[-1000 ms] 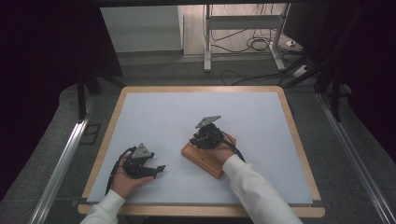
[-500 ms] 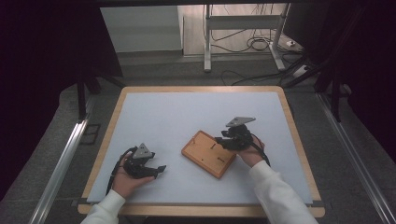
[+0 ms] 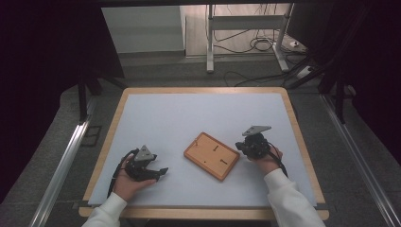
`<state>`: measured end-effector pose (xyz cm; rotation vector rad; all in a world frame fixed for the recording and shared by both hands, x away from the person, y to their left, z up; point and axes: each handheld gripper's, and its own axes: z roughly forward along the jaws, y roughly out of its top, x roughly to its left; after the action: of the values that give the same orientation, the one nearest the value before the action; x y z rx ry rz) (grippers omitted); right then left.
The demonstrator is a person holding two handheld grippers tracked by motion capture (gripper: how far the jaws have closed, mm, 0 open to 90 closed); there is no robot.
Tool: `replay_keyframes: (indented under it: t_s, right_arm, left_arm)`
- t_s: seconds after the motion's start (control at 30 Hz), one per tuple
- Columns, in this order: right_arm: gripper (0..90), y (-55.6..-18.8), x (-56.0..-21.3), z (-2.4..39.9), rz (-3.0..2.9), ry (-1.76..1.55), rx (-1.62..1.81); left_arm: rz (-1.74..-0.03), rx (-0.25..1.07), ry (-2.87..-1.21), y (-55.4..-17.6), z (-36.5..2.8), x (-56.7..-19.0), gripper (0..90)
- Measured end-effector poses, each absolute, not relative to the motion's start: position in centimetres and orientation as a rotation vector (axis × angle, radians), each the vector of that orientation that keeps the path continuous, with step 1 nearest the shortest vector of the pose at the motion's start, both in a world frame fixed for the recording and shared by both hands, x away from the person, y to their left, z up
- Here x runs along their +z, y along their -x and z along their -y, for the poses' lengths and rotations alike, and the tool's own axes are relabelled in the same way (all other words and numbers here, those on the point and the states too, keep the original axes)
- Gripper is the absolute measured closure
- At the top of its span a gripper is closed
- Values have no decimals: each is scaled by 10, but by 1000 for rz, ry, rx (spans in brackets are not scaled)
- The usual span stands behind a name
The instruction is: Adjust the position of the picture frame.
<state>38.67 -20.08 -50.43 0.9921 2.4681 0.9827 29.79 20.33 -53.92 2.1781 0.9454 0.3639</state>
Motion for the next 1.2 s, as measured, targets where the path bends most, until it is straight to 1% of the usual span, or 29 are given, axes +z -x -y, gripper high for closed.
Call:
replay_keyframes:
  t_s: [0.3, 0.73, 1.03, 1.2]
  right_arm:
    - [900, -380, -512, 206, -2520, -982, 910]
    - [900, -362, -515, 197, -2520, -960, 851]
    - [900, -320, -515, 173, -2589, -849, 884]
    - [900, -307, -509, 164, -2569, -787, 898]
  left_arm:
    - [-945, 363, -2175, -299, -204, -539, 271]
    - [-940, 362, -2183, -300, -203, -539, 271]
    - [-938, 364, -2186, -300, -201, -540, 271]
    - [-937, 364, -2189, -300, -201, -540, 271]
